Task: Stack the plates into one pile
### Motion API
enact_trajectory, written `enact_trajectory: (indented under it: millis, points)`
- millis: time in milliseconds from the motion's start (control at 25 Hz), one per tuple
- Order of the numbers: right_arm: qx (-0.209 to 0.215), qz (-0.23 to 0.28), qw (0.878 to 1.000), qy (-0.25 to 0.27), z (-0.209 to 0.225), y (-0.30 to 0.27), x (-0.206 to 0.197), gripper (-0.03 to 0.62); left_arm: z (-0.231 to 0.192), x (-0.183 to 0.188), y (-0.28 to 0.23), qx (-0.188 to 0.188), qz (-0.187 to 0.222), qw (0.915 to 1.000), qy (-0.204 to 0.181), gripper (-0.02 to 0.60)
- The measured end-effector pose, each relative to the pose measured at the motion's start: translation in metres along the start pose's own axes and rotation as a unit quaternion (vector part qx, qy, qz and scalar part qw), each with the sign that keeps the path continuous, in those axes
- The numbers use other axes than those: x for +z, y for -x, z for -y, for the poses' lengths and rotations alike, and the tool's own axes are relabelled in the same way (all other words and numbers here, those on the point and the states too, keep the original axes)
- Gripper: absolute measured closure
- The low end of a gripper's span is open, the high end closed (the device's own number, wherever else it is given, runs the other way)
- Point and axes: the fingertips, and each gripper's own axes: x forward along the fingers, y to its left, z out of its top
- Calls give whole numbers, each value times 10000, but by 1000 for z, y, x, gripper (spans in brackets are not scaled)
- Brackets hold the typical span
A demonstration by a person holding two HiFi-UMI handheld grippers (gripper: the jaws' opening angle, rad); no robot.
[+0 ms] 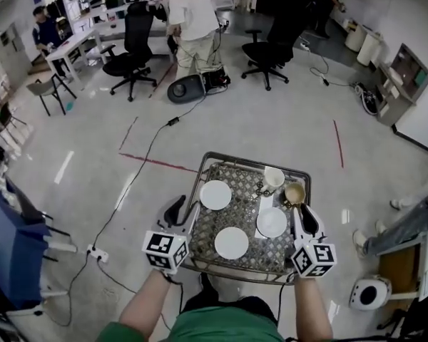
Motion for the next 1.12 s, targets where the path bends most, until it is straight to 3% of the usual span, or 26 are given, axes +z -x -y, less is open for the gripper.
enact_trajectory:
  millis: [280, 560, 800, 1120]
  points:
    - [-459, -610, 9957, -531, 47, -20, -63, 487, -5, -45, -49, -263, -610, 9978, 44, 416]
    - [-620, -1151, 9847, -1148, 107, -37, -121, 487, 1, -86, -81, -158, -1226, 9922, 145, 416]
    - [-745, -1657, 9680, -1731, 145, -44, -190, 487, 8, -140, -96, -114, -1806, 9833, 201, 416]
    - [-912, -2415, 9382, -2307, 174, -45, -287, 487, 11, -187, -101, -35, -2255, 9739, 238, 416]
